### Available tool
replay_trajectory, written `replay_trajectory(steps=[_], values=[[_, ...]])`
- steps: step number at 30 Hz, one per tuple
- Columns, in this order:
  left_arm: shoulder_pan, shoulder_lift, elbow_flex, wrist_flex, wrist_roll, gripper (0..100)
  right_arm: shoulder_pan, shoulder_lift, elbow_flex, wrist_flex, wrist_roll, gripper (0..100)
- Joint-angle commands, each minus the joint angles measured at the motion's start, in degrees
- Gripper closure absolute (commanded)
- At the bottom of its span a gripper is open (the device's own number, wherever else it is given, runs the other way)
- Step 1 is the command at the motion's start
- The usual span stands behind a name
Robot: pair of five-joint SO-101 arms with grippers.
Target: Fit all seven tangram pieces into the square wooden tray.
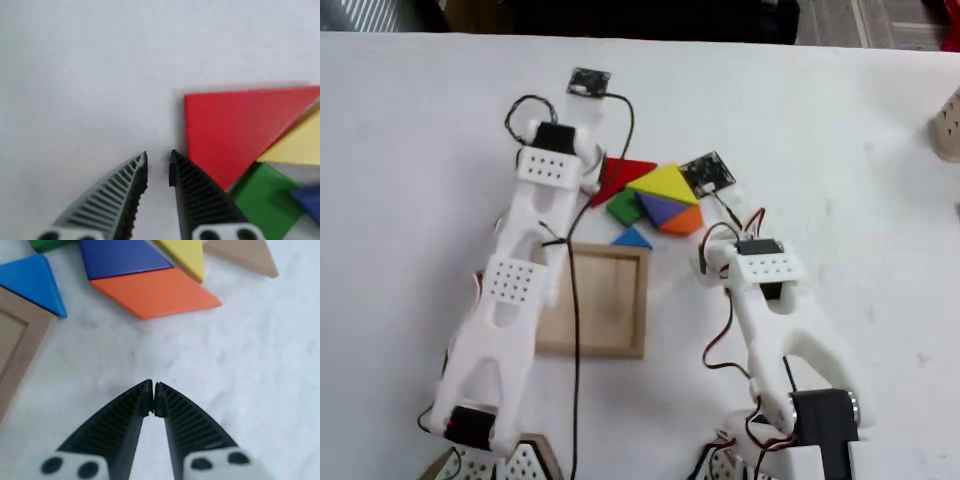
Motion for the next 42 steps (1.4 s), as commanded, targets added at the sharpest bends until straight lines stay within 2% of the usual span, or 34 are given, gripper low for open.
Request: replay_trajectory(steps=[1,3,13,20,27,30,37,42], values=[[1.19,-4.09,-0.62,6.07,-0.09,93,-0.4,-2.42,-0.26,-1.19,0.7,98.1],[1.19,-4.44,-0.62,6.15,-0.09,98,-0.48,-2.42,-0.26,-1.19,0.7,98.1],[3.3,-8.66,-0.53,7.56,0.0,98,-0.48,-2.42,-0.53,-1.36,0.7,98.1],[0.13,-10.15,-0.35,7.91,0.0,98,-0.31,0.4,-1.58,-3.56,0.7,98.1],[-1.45,-11.03,0.18,8.0,-0.35,98,-0.4,6.29,-6.77,-1.19,0.7,98.1],[-2.33,-16.13,8.88,8.0,-0.35,98,-0.4,6.29,-6.95,-1.19,0.7,98.1],[-2.86,-41.27,49.49,7.12,-0.53,98,-0.31,6.2,-6.77,-0.4,0.7,98.1],[-3.47,-55.34,75.43,-9.14,-0.62,98,-1.54,6.2,-6.24,-1.1,2.2,98.1]])
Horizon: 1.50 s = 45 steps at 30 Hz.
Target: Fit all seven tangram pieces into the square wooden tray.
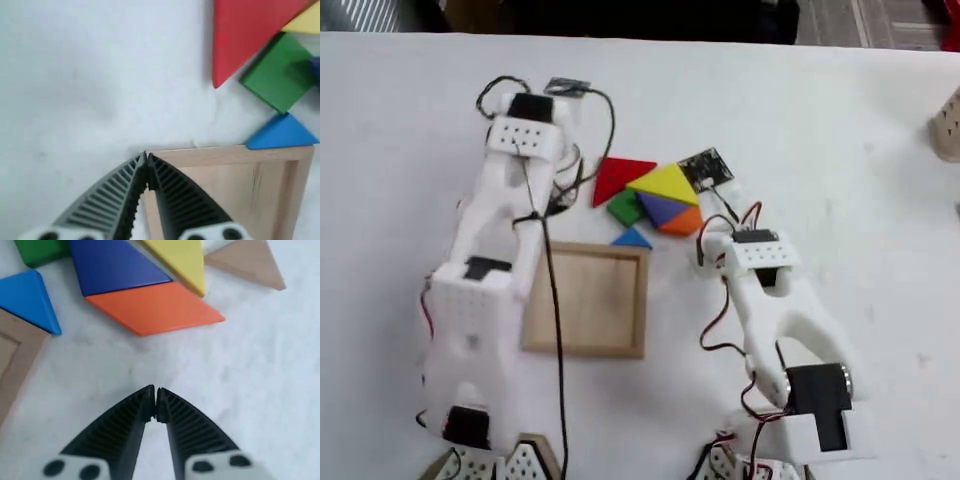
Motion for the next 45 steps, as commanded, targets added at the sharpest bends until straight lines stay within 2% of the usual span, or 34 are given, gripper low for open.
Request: replay_trajectory(steps=[1,7,14,20,25,31,38,45], values=[[-0.92,-17.19,24.09,-14.77,-0.62,98,-2.15,-0.92,-1.49,0.13,3.78,98.1],[-1.27,-33.63,47.03,-29.27,-0.62,98,-2.42,-1.71,-1.14,-0.31,5.45,98.1],[-6.37,-46.81,70.07,-41.67,-0.62,98,-2.42,-1.71,-1.05,-1.1,5.54,98.1],[-11.38,-53.41,84.13,-51.34,-0.7,98,-2.95,-1.71,-0.44,-1.63,5.63,95.4],[-15.25,-55.52,87.12,-53.1,-7.56,98,-2.95,-1.98,0.44,-1.36,5.63,82.4],[-16.22,-55.69,86.95,-53.8,-6.77,96,-2.59,-2.33,-1.76,-1.1,5.63,81.1],[-16.66,-55.69,87.12,-54.24,-6.59,76,-4.26,-1.63,-8.53,-1.1,8.79,80.8],[-16.57,-55.52,87.12,-54.59,-6.77,85,-9.54,6.11,-16.88,-1.1,9.93,80.7]])
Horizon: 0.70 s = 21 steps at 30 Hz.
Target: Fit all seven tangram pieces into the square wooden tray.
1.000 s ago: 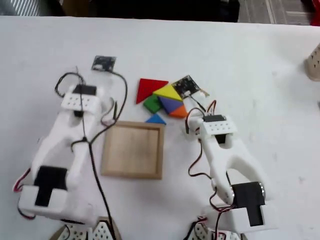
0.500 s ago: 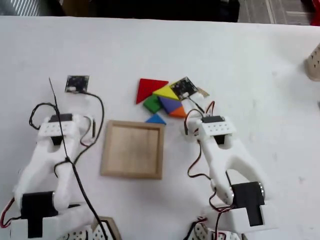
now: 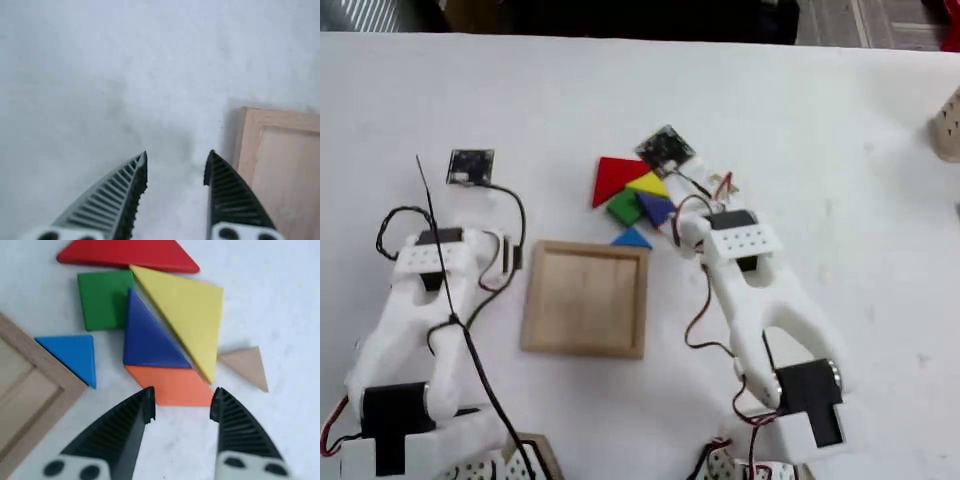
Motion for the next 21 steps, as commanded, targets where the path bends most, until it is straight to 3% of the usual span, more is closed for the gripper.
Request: replay_trajectory(steps=[1,7,16,21], values=[[-0.48,-2.33,-0.26,-1.14,-0.53,85,-2.68,6.9,-8.97,-0.48,3.08,80.4],[-0.75,-2.42,-0.26,-2.99,-0.35,85,-2.95,18.33,-19.87,5.67,8.62,71.7],[-0.84,-2.24,-0.35,-3.16,-0.35,85,-5.05,23.25,-23.47,7.43,9.05,77.6],[-0.84,-2.24,-0.35,-3.16,-0.35,85,-6.73,23.52,-23.3,9.98,14.51,81.3]])
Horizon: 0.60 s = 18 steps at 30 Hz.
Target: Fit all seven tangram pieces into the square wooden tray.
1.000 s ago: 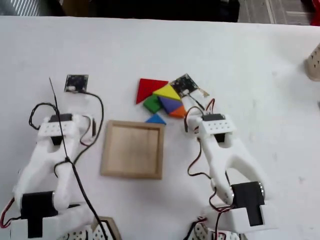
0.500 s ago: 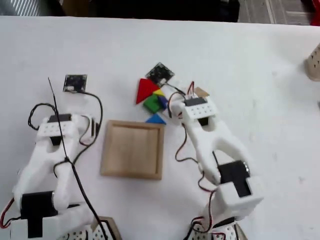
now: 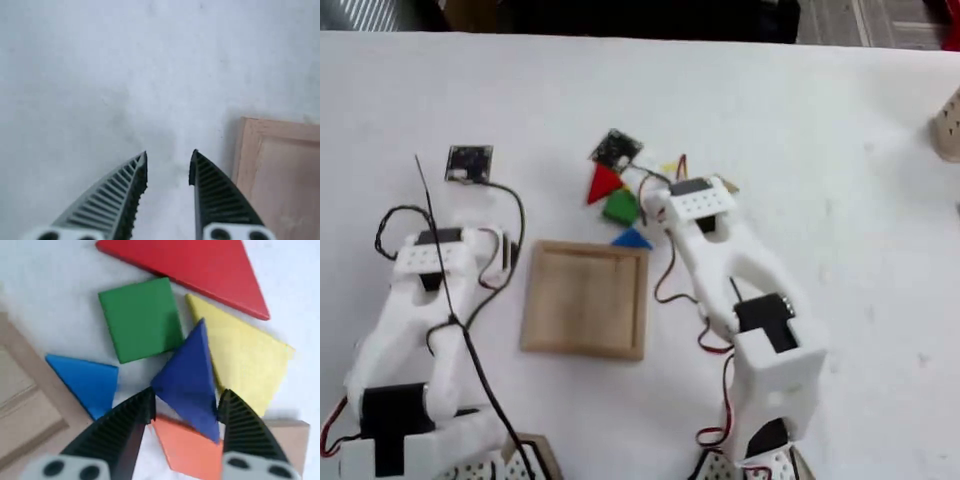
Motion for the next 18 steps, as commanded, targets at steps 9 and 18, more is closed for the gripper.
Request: replay_trajectory(steps=[9,18], values=[[-0.84,-2.15,-0.35,-1.14,-0.44,85,-3.74,-0.4,-1.67,5.14,8.7,81.1],[-0.84,-2.15,-0.35,-1.14,-0.53,85,-4.53,-0.13,-1.67,4.88,11.43,90.1]])
